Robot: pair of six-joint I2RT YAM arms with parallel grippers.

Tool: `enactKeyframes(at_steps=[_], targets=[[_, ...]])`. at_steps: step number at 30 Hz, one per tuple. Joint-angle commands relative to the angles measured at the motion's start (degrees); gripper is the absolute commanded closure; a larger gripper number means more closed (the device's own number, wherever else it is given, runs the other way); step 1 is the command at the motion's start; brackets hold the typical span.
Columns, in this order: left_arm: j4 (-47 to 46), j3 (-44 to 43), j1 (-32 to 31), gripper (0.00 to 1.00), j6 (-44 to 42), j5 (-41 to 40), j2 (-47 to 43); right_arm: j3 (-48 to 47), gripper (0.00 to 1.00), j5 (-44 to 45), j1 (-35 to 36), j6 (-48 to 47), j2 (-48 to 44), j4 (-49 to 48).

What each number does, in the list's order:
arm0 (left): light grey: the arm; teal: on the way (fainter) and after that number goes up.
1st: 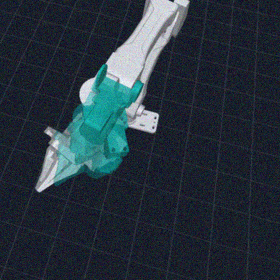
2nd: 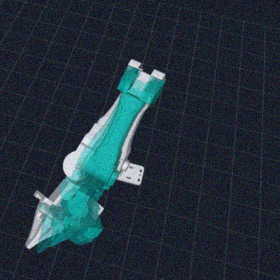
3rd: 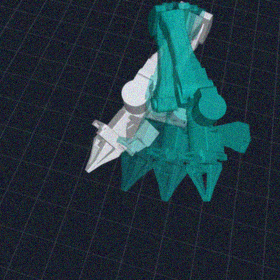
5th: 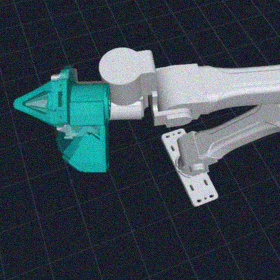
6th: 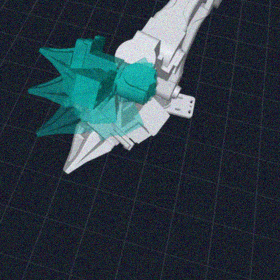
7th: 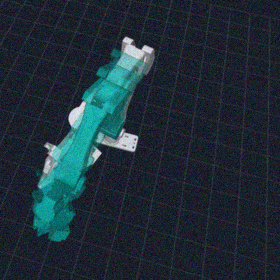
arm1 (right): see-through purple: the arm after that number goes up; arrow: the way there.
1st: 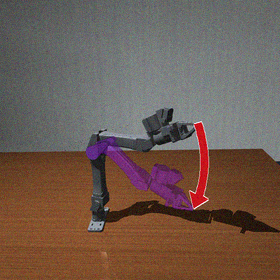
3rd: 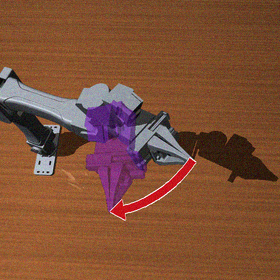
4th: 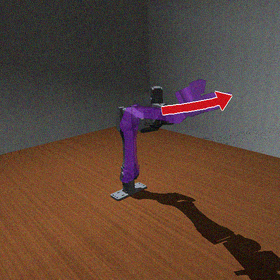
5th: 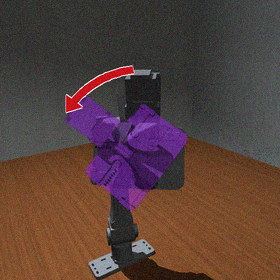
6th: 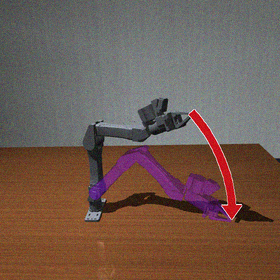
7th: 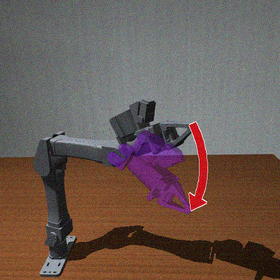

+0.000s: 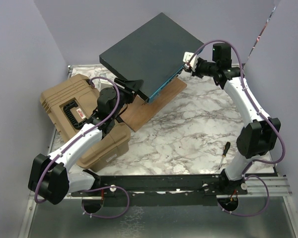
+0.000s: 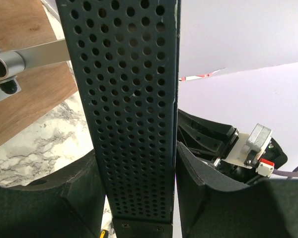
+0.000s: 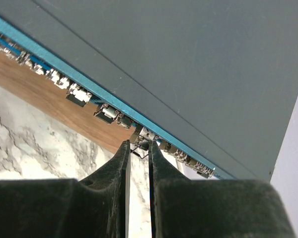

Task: Insert the plug into the switch port
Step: Adjust the plug at the switch port.

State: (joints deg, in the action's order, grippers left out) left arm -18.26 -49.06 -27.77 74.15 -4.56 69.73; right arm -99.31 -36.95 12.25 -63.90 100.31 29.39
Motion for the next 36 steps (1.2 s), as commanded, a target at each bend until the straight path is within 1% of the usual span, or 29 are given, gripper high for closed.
enactKeyframes(at_steps=[1, 10, 16, 20, 24, 31, 33, 36], targets=[[1.06, 0.04, -1.53, 1.00, -2.85, 3.11, -4.43, 3.77, 1.00, -8.44, 2.95, 9.29, 1.65, -22.67], [1.47, -0.50, -1.54, 1.00, -3.03, 2.54, -4.44, -3.46, 1.00, -11.90, 3.11, 13.26, 3.17, -25.19], [1.07, -2.59, -1.55, 1.00, -1.79, 2.62, -3.74, -3.84, 1.00, -15.50, 3.56, 18.79, 3.06, -30.93], [1.12, -4.35, -1.51, 1.00, -2.06, 2.45, -3.40, -6.53, 1.00, -17.21, 3.77, 21.84, 4.36, -32.12], [1.20, -5.23, -1.50, 1.00, -2.17, 2.62, -3.11, -10.36, 1.00, -15.40, 5.57, 23.72, 6.99, -33.51], [1.44, -5.72, -1.50, 1.00, -2.71, 2.26, -3.47, -14.44, 1.00, -14.28, 8.37, 27.21, 11.48, -36.85], [1.47, -5.58, -1.52, 1.00, -2.69, 2.29, -3.59, -14.04, 1.00, -12.30, 8.47, 29.34, 11.91, -39.47], [1.45, -5.06, -1.50, 1.00, -2.69, 1.94, -3.97, -11.49, 1.00, -9.03, 8.66, 29.99, 10.76, -41.01]])
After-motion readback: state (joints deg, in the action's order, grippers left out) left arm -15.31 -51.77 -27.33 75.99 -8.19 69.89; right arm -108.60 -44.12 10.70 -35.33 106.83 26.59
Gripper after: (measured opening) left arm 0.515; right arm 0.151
